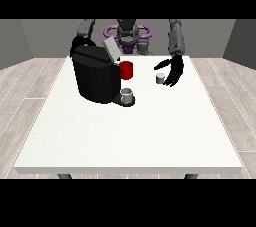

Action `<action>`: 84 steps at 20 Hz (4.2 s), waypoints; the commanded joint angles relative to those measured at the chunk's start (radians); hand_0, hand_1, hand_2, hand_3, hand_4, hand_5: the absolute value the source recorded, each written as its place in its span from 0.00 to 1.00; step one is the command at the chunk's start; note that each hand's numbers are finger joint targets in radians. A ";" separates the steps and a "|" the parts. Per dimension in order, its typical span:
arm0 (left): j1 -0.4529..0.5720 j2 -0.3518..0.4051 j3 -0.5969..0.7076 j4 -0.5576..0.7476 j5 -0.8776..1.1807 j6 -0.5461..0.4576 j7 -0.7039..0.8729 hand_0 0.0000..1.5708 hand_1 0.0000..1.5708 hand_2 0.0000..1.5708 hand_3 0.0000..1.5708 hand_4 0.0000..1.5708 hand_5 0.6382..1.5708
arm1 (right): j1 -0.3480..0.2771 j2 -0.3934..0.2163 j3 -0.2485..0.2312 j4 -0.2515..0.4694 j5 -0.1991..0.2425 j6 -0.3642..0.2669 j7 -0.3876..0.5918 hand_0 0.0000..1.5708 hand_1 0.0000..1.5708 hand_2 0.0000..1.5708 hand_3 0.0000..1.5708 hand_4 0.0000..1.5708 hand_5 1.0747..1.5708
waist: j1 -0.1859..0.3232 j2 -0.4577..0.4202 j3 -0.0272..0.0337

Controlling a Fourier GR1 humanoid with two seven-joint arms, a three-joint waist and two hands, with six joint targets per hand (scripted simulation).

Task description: Insert the coffee pod into the coffee machine and close the lid

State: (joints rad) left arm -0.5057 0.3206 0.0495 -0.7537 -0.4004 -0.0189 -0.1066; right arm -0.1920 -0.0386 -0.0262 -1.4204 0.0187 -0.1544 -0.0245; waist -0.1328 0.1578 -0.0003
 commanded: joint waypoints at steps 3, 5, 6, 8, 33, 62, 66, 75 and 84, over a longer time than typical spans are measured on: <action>-0.050 0.038 -0.026 0.056 -0.085 0.025 -0.015 0.35 0.35 0.44 0.29 0.00 1.00 | 0.003 0.002 0.000 0.029 -0.007 0.016 -0.022 0.00 0.00 0.00 0.00 0.33 1.00 | -0.012 0.008 0.0002; -0.080 0.037 -0.016 0.088 -0.103 0.072 -0.054 0.41 0.41 0.50 0.34 0.00 1.00 | -0.001 0.037 0.069 -0.009 0.032 -0.051 -0.017 0.00 0.00 0.00 0.00 0.34 1.00 | -0.025 0.027 -0.0001; -0.045 -0.009 -0.049 0.089 -0.134 0.108 -0.063 0.43 0.43 0.52 0.35 0.00 1.00 | -0.043 0.022 0.016 0.025 0.031 -0.045 0.008 0.00 0.00 0.00 0.00 0.31 1.00 | 0.002 0.028 0.0000; -0.079 0.018 -0.025 0.069 -0.122 0.083 -0.068 0.46 0.46 0.54 0.39 0.10 1.00 | -0.056 -0.010 -0.033 0.079 -0.012 -0.008 -0.034 0.00 0.00 0.00 0.00 0.33 1.00 | 0.022 0.018 0.0003; -0.236 0.025 -0.056 0.093 -0.229 0.038 -0.162 0.85 0.85 0.89 0.87 0.38 1.00 | -0.006 0.031 -0.035 0.169 -0.036 -0.002 -0.110 0.00 0.00 0.00 0.00 0.31 1.00 | 0.020 -0.039 0.0008; -0.613 0.145 0.067 0.095 -0.212 -0.118 -0.024 0.80 0.80 0.84 0.80 0.33 1.00 | -0.134 0.001 0.003 0.043 -0.026 -0.011 -0.007 0.00 0.00 0.00 0.00 0.34 1.00 | -0.155 0.052 0.0004; -0.659 0.159 0.078 0.102 -0.223 -0.099 -0.001 0.80 0.80 0.84 0.79 0.32 1.00 | -0.131 0.019 0.028 0.041 0.006 -0.035 -0.017 0.00 0.00 0.00 0.00 0.29 1.00 | -0.170 0.079 0.0004; -0.696 0.123 0.077 0.115 -0.227 -0.119 0.030 0.82 0.82 0.84 0.78 0.32 1.00 | -0.150 0.031 0.007 0.057 -0.010 -0.047 -0.029 0.00 0.00 0.00 0.00 0.34 1.00 | -0.160 0.099 0.0007; -0.650 0.119 0.070 0.128 -0.237 -0.117 -0.040 0.75 0.75 0.80 0.75 0.32 1.00 | -0.123 -0.006 -0.021 0.021 -0.052 0.002 -0.027 0.00 0.00 0.00 0.00 0.33 1.00 | -0.165 0.099 0.0005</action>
State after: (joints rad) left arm -1.1650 0.4448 0.1203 -0.6283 -0.6351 -0.1418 -0.1218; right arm -0.3229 -0.0373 -0.0363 -1.3938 -0.0255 -0.1580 -0.0386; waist -0.2957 0.2450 0.0002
